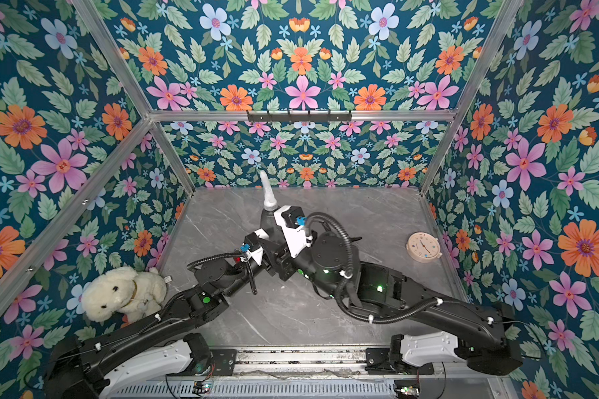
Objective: Attach spray nozzles to spray bottles
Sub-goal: Screw the spray nozzle on the spray bottle.
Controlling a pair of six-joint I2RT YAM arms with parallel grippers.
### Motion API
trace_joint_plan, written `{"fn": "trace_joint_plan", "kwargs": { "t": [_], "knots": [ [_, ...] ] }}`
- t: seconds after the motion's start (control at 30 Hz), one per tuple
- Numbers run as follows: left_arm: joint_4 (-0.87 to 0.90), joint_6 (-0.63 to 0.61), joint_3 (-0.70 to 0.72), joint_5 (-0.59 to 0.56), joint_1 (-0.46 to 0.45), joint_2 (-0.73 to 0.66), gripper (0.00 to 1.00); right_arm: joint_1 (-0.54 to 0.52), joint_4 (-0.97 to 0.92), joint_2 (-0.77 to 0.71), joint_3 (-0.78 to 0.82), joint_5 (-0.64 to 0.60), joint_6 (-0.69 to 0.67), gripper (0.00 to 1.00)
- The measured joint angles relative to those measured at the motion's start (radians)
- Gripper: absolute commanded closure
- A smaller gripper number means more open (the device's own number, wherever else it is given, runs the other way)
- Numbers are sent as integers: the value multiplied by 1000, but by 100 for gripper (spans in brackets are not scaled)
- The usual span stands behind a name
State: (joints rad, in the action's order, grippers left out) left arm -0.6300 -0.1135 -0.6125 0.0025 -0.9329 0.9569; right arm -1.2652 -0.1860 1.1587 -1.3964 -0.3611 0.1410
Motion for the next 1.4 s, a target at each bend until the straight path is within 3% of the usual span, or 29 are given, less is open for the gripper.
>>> {"fn": "trace_joint_plan", "kwargs": {
  "t": [0.17,0.27,0.5,0.63,0.73,0.93,1.17,1.4],
  "knots": [
    [-15,-1,3,32,-1,-9,100,10,-19,-103,29,47,-23,35],
    [-11,-1,7,84,-1,-20,100,81,-55,-132,13,115,-18,33],
    [10,11,1,351,24,-40,100,435,-110,-119,-53,572,95,32],
    [41,29,-18,462,32,-41,100,484,-140,-71,-89,780,126,30],
    [48,36,-18,527,35,-44,100,488,-156,-48,-98,860,140,33],
    [55,56,-28,588,42,-35,100,489,-152,-29,-97,935,152,40],
    [65,59,-31,621,42,-19,100,489,-137,-28,-91,933,154,44],
    [65,62,-38,625,42,-8,100,472,-131,-15,-97,924,142,65]
  ]
}}
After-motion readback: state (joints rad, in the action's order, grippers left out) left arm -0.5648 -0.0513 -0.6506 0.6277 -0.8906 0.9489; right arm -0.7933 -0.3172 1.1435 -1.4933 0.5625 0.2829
